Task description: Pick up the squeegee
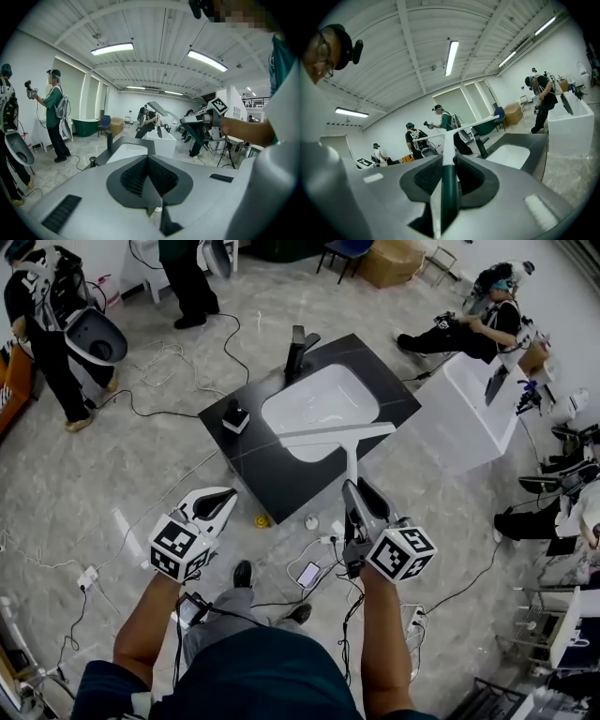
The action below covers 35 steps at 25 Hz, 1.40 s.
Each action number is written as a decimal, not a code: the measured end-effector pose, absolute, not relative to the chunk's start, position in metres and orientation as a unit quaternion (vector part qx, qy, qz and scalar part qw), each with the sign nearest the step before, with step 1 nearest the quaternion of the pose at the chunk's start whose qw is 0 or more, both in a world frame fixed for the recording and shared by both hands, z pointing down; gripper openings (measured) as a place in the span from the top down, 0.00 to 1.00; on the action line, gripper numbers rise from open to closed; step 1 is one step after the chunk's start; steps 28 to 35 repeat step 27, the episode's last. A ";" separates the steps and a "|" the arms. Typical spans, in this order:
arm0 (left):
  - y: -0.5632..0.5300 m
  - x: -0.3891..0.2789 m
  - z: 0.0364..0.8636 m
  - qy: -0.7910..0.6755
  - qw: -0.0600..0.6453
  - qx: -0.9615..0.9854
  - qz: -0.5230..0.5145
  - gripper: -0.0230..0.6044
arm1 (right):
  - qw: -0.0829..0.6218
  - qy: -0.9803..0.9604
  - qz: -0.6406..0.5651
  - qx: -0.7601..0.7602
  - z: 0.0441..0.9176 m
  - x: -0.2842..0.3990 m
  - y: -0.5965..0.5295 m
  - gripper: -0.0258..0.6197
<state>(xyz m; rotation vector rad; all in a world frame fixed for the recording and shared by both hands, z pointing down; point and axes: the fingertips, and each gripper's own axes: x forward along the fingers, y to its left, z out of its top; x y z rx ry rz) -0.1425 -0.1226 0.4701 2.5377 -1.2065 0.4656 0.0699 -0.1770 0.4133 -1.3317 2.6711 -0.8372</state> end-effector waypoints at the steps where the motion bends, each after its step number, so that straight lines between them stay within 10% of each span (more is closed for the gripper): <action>1: -0.120 -0.143 0.463 -0.420 0.142 0.883 0.158 0.95 | 0.026 0.864 -0.261 -0.429 0.402 0.071 -0.170 0.80; 35: -0.041 -0.130 0.375 -0.413 0.088 0.898 0.125 0.95 | 0.085 0.873 -0.143 -0.459 0.261 0.121 -0.024 0.80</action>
